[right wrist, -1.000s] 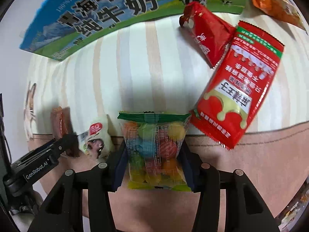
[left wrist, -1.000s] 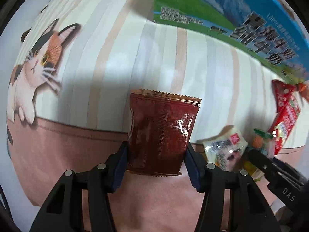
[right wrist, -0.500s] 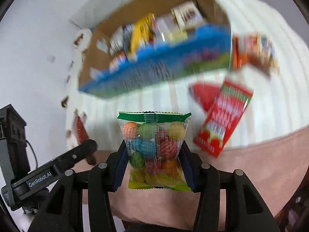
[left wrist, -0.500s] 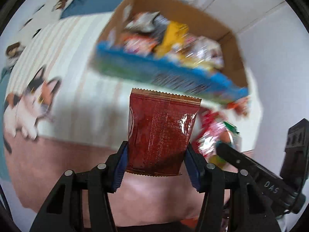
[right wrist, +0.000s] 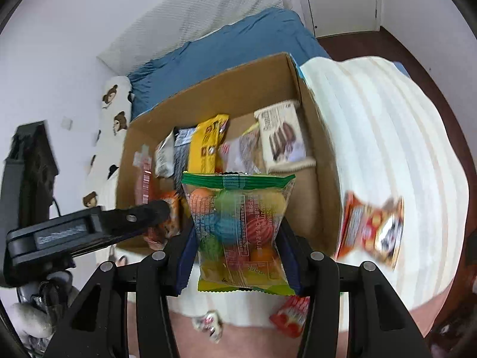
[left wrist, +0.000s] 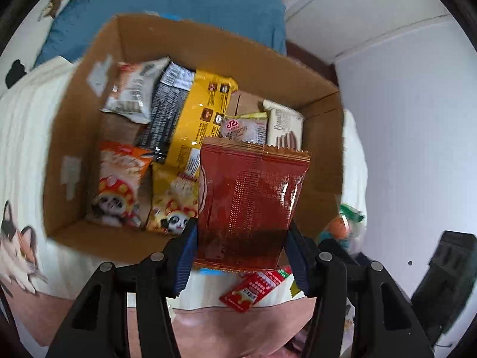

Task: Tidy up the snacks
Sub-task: 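Carry the brown packet and candy bag into the box and open both tools, then move both tools back toward the remaining red packets and orange bag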

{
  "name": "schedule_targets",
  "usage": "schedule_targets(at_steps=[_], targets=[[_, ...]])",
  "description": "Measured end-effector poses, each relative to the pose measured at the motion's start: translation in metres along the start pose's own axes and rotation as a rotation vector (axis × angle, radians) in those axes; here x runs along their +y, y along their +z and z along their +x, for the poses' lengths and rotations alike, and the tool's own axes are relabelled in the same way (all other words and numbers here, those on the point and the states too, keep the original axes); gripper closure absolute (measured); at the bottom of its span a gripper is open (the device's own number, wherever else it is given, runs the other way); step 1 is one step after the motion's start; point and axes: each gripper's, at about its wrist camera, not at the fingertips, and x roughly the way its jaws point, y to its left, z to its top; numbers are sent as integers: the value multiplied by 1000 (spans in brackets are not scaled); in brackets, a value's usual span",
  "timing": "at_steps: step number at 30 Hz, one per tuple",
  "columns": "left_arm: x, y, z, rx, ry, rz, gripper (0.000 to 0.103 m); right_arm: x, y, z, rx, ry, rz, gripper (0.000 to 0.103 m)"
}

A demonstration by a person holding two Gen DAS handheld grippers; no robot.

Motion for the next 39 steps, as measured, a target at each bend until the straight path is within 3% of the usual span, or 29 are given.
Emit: schedule_targets(at_steps=[6,12,13,14,15,16,18,20,26,32,39], targets=[[-1,23,40,100,-3,-27,50,-12,18,31,47,-31,7,50],[-7,21,62,174,22,-2,50,-27,17,56,112,-36,20,48],[-7,21,64,182,27,-1,50,-29,17,60,137,-35,26,41],[-9,20,65,186,37,15,48,-32,16,63,156,-37,32,25],[-10,20,66,183,53,29,45,-32,16,63,160,-34,29,19],[-10,18,65,172,76,41,42,-31,15,63,163,-24,24,15],[-12,16,63,159,95,54,19,-26,14,62,170,-50,-4,9],[-12,13,59,141,135,63,15,-20,13,61,168,-75,-29,7],[-13,3,43,86,158,81,13,-15,11,60,173,-82,-38,7],[-17,-17,3,-88,264,170,13,-12,2,45,132,-95,-48,7],[-13,-49,-39,-269,310,208,13,0,-19,22,47,-134,-102,7]])
